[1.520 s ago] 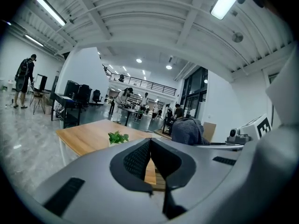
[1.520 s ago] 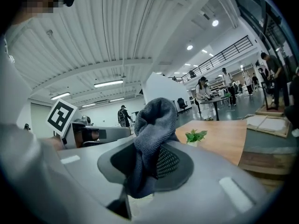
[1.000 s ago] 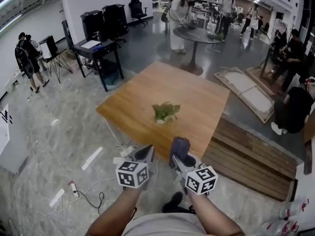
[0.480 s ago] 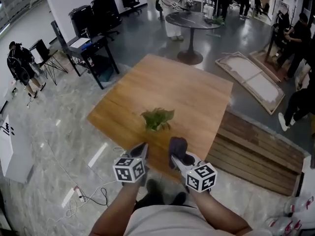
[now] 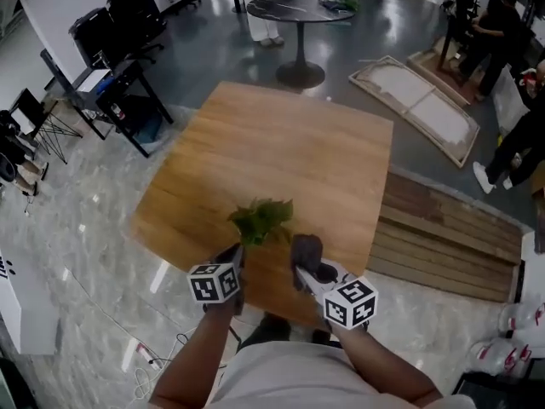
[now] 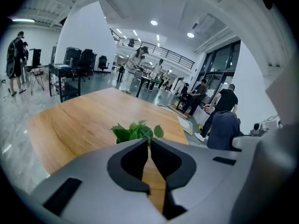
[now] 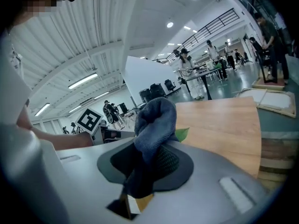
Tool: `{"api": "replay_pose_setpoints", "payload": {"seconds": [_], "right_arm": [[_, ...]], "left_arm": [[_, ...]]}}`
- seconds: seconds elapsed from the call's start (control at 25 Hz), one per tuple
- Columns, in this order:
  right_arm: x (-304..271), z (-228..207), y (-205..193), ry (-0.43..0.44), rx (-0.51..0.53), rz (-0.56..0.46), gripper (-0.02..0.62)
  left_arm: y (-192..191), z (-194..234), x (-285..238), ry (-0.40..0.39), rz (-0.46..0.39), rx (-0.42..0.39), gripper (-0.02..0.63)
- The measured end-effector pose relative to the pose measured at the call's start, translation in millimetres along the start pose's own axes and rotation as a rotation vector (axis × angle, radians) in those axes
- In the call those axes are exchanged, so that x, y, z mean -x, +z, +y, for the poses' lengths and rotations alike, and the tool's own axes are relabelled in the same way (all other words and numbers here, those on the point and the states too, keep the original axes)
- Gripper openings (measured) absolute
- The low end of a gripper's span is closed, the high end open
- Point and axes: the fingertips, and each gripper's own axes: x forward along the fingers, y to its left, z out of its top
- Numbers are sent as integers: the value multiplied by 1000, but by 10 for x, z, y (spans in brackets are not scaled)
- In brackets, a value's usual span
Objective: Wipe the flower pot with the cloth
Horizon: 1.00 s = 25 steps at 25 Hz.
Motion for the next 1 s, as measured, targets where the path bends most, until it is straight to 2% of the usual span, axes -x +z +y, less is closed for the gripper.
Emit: {"api": "replay_pose_setpoints", "payload": {"seconds": [0.24,0.32,0.48,0.76,0.88,1.0], "right_arm": [[-507,-374,-31,-72,-90,16,78],[-625,-488,-95,-100,-127,19,78],[-759,-700,-272,-161,-194,26,78],[-893,-1166,-546,-251,-294,26,78],[-1009,-1287,-683,-252,-334,26,78],[-1172,-1387,-799,-222,-367,30,78]], "left_arm": [[-57,511,-650,-27,163,-17,9],[-157,659,-846,-42,228,-15,66],[-313,928,-1183,-49,313,-20,78],[-372,1132,-1697,-93,398,3,81],[-408,1121,-1796,-119,425,11,78],[-377,1142,-1849,-135,413,42,47]]}}
